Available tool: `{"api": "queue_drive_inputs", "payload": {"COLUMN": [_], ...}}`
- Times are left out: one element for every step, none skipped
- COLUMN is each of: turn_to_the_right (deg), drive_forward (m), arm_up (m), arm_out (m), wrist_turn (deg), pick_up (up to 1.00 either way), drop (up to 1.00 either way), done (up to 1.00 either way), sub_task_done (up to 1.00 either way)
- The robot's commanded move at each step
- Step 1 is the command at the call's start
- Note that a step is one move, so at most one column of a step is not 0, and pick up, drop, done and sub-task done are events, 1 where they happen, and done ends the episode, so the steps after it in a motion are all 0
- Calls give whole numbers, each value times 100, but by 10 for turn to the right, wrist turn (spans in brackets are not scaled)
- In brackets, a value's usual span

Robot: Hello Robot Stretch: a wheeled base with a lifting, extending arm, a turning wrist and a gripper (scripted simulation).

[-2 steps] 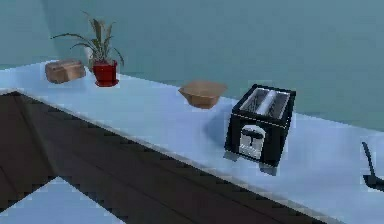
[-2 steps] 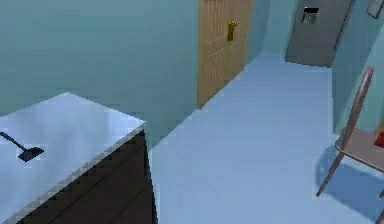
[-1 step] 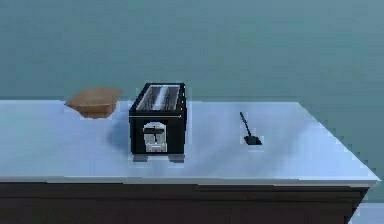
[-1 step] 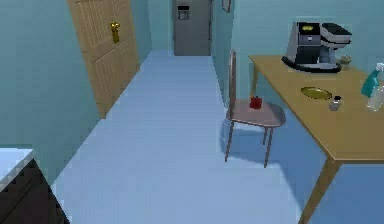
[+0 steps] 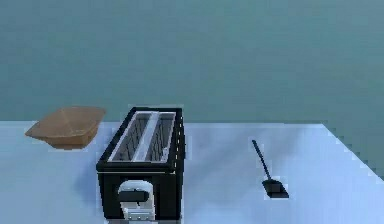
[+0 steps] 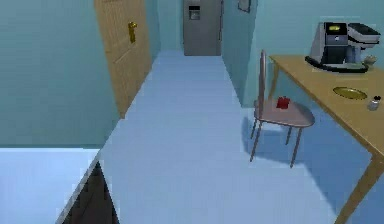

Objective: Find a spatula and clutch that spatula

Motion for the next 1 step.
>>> {"api": "queue_drive_inputs", "payload": {"turn_to_the_right": [30], "drive_forward": [0], "arm_up": [0], "arm_out": [0], "wrist_turn": [0], "pick_up": [0], "drop": [0], "done": [0], "sub_task_done": [0]}}
